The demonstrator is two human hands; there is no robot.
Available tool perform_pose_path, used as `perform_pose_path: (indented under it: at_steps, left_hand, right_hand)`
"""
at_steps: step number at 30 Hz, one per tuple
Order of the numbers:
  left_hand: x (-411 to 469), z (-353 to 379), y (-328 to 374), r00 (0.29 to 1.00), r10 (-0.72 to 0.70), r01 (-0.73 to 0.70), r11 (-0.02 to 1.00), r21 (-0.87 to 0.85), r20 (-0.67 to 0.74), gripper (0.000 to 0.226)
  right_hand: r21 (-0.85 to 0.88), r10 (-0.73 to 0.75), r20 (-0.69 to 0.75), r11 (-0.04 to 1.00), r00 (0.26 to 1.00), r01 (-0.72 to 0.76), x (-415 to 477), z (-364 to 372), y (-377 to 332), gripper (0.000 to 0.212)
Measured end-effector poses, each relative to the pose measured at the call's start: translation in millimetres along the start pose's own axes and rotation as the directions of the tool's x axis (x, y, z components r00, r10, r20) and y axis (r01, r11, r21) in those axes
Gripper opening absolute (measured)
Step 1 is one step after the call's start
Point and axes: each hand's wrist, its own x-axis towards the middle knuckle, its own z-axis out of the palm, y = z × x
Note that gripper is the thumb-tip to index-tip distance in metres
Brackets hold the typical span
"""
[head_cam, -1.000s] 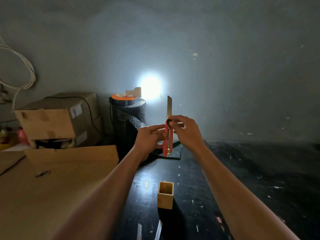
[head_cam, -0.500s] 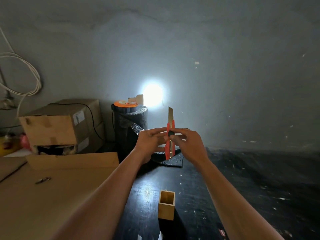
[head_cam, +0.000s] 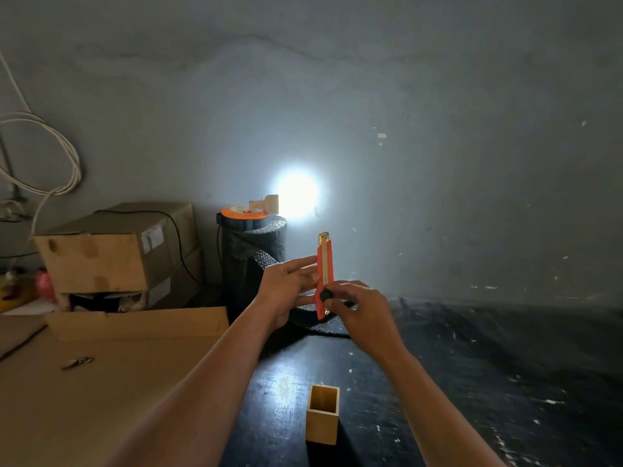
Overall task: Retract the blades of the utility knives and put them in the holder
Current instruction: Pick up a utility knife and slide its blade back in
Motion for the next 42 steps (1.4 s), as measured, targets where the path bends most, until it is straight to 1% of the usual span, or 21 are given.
perform_pose_path:
  at_steps: [5,9,12,15,18,20,22,25,28,32,35,38,42]
  left_hand:
    - [-1,0,1,1.000,0.014,-0.014,1.000,0.021,-0.017,0.029]
    - [-2,1,-2,0.999,0.032,-0.032,0.999,0.034,-0.022,0.029]
    - [-1,1,-2,0.999,0.037,-0.036,0.998,0.047,-0.022,0.031]
    - [-1,3,-4,0.999,0.041,-0.040,0.997,0.059,-0.015,0.033]
    - [0,6,-3,0.999,0.044,-0.044,0.997,0.056,0.001,0.032]
    - [1,7,-2,0.999,0.051,-0.050,0.997,0.062,-0.002,0.032]
    - [4,6,-1,0.998,0.055,-0.054,0.996,0.066,-0.010,0.032]
    - [6,7,-1,0.998,0.057,-0.056,0.996,0.067,-0.015,0.031]
    - [6,11,-1,0.998,0.057,-0.057,0.995,0.077,-0.003,0.031]
    - [7,10,-3,0.999,0.053,-0.052,0.995,0.080,-0.007,0.032]
    - [8,9,-4,0.999,0.047,-0.047,0.996,0.071,-0.009,0.034]
    - [8,11,-5,0.999,0.051,-0.051,0.996,0.071,-0.004,0.034]
    - [7,13,-6,0.999,0.042,-0.042,0.998,0.056,0.002,0.034]
  right_hand:
    - [-0.018,-0.031,-0.013,0.999,0.999,0.031,-5,5,3,0.024]
    - [0.009,-0.016,0.000,1.000,1.000,0.016,-6,6,3,0.031]
    - [0.012,-0.044,0.002,0.999,0.999,0.044,-6,6,4,0.025]
    - [0.058,0.001,-0.012,0.998,1.000,-0.001,-6,8,5,0.016]
    - [0.144,0.035,-0.020,0.989,0.999,-0.032,-6,11,4,0.020]
    - [0.138,0.007,-0.030,0.990,1.000,-0.002,-6,11,5,0.020]
    - [0.094,-0.018,-0.029,0.995,0.999,0.020,-4,10,7,0.019]
    - [0.091,0.009,-0.027,0.996,1.000,-0.007,-1,9,9,0.014]
    - [0.122,0.040,-0.046,0.992,0.998,-0.034,0,8,9,0.020]
    - [0.141,0.004,-0.036,0.990,0.999,0.001,-5,6,9,0.026]
    - [0.100,-0.030,-0.025,0.994,0.999,0.033,-6,5,13,0.023]
    - [0.117,0.004,-0.034,0.993,0.999,0.000,-4,5,15,0.017]
    - [0.176,0.028,-0.055,0.984,0.998,-0.017,-4,5,15,0.025]
